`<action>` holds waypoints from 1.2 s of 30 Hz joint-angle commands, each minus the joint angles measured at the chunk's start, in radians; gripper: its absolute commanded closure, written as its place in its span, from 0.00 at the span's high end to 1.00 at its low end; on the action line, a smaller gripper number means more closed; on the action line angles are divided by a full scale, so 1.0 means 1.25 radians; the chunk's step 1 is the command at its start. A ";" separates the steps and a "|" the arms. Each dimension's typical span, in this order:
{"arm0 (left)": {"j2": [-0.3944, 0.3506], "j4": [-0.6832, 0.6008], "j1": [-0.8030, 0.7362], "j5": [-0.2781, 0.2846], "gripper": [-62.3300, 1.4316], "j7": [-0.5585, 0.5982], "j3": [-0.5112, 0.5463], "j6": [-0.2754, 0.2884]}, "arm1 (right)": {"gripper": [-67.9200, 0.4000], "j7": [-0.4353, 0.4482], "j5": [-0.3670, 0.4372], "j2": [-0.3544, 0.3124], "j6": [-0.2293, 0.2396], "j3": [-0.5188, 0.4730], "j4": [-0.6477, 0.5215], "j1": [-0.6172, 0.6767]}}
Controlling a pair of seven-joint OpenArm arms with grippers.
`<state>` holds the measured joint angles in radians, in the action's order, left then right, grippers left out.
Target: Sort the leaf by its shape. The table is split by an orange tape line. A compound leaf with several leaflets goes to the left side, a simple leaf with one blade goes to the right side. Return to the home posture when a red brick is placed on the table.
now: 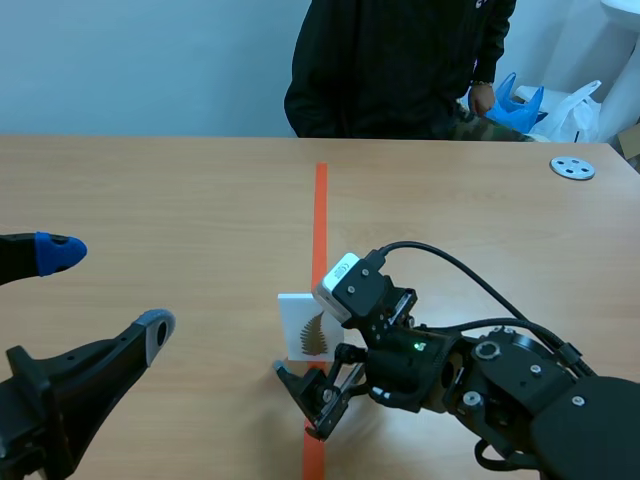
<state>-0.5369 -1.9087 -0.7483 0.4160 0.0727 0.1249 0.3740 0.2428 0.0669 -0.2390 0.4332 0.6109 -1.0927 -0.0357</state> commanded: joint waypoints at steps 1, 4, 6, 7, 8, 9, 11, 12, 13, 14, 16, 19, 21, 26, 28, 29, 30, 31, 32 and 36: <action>0.006 -0.012 0.003 0.005 1.00 0.011 -0.002 0.002 | 0.64 0.014 0.005 -0.001 0.001 -0.002 -0.011 -0.013; 0.006 -0.012 0.003 0.005 1.00 0.011 -0.002 0.002 | 0.50 0.014 0.005 -0.001 0.001 -0.002 -0.011 -0.013; 0.006 -0.012 0.003 0.005 1.00 0.011 -0.002 0.002 | 0.46 0.014 0.005 -0.001 0.001 -0.002 -0.011 -0.013; 0.006 -0.012 0.003 0.005 1.00 0.011 -0.002 0.002 | 0.44 0.014 0.005 -0.001 0.001 -0.002 -0.011 -0.013; 0.006 -0.012 0.003 0.005 1.00 0.011 -0.002 0.002 | 0.42 0.014 0.005 -0.002 0.001 -0.002 -0.011 -0.013; 0.006 -0.012 0.003 0.005 1.00 0.011 -0.002 0.002 | 0.40 0.014 0.005 -0.002 0.001 -0.002 -0.011 -0.013; 0.006 -0.012 0.003 0.005 1.00 0.011 -0.002 0.002 | 0.35 0.014 0.005 -0.002 0.001 -0.002 -0.011 -0.011; 0.006 -0.012 0.003 0.005 1.00 0.011 -0.002 0.002 | 0.33 0.014 0.005 -0.002 0.001 -0.002 -0.011 -0.011; 0.006 -0.012 0.003 0.005 1.00 0.011 -0.002 0.002 | 0.31 0.014 0.005 -0.002 0.001 -0.002 -0.011 -0.011; 0.006 -0.012 0.003 0.005 1.00 0.011 -0.002 0.002 | 0.29 0.014 0.005 -0.002 0.001 -0.002 -0.011 -0.011; 0.006 -0.012 0.003 0.005 1.00 0.011 -0.002 0.002 | 0.25 0.014 0.005 -0.002 0.001 -0.002 -0.011 -0.011; 0.006 -0.012 0.003 0.005 1.00 0.011 -0.002 0.002 | 0.17 0.013 0.005 -0.002 0.001 -0.002 -0.011 -0.011; 0.006 -0.012 0.003 0.005 1.00 0.011 -0.002 0.002 | 0.11 0.011 0.005 -0.003 0.001 -0.002 -0.011 -0.011; 0.006 -0.012 0.003 0.005 1.00 0.011 -0.002 0.002 | 0.03 0.015 0.006 -0.012 0.001 -0.005 -0.014 -0.011; 0.006 -0.012 0.003 0.005 1.00 0.011 -0.002 0.002 | 0.03 0.015 0.006 -0.018 0.003 -0.014 -0.023 -0.011; 0.006 -0.012 0.003 0.005 1.00 0.011 -0.002 0.002 | 0.03 0.015 0.006 -0.022 0.005 -0.021 -0.031 -0.011; 0.006 -0.012 0.003 0.005 1.00 0.011 -0.002 0.002 | 0.03 0.015 0.006 -0.026 0.011 -0.029 -0.040 -0.011; 0.006 -0.012 0.003 0.005 1.00 0.011 -0.002 0.002 | 0.03 0.015 0.006 -0.031 0.018 -0.038 -0.051 -0.011; 0.006 -0.012 0.003 0.005 1.00 0.011 -0.002 0.002 | 0.03 0.014 0.007 -0.036 0.027 -0.049 -0.063 -0.011; 0.006 -0.012 0.003 0.005 1.00 0.011 -0.002 0.002 | 0.03 0.005 0.013 -0.055 0.051 -0.104 -0.116 -0.005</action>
<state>-0.5369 -1.9087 -0.7479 0.4164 0.0727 0.1249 0.3744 0.2378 0.0704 -0.2962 0.4946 0.4961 -1.2057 -0.0326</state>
